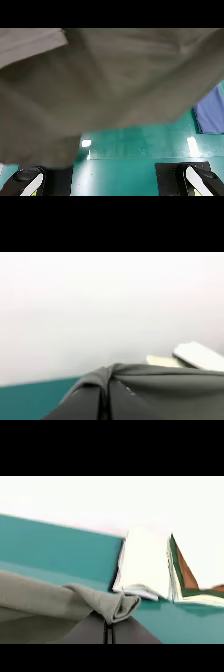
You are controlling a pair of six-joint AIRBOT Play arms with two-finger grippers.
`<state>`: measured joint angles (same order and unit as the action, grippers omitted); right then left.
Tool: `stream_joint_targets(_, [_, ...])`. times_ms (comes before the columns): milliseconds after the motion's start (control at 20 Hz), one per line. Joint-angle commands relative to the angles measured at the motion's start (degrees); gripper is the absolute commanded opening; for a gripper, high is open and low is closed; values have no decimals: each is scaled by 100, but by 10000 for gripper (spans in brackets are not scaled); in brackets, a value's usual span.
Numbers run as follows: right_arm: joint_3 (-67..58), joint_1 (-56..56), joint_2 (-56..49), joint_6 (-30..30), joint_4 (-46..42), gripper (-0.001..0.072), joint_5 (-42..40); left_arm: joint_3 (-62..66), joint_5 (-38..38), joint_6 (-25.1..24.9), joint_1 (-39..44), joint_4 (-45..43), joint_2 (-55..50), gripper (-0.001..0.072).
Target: Fold the shirts.
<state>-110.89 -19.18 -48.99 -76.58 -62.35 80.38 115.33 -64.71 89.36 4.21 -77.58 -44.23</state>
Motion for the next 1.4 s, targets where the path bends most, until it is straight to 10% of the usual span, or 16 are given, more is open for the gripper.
stream_joint_targets(0, [-472,7,-710,-197,-68,16,745,-450,-761,66,-7,-208,-570,31])
stream_joint_targets(500, [2527,977,-3202,-184,-1161,17,61,-3209,-28,-63,-7,470,-3460,31])
stream_joint_targets(800, [1550,1054,-4492,-203,-776,17,-365,-2887,715,-442,-9,378,-4500,31])
stream_joint_targets(1350, [3585,1058,-3220,-133,-1270,17,-546,-3637,-686,-796,-7,208,-4500,31])
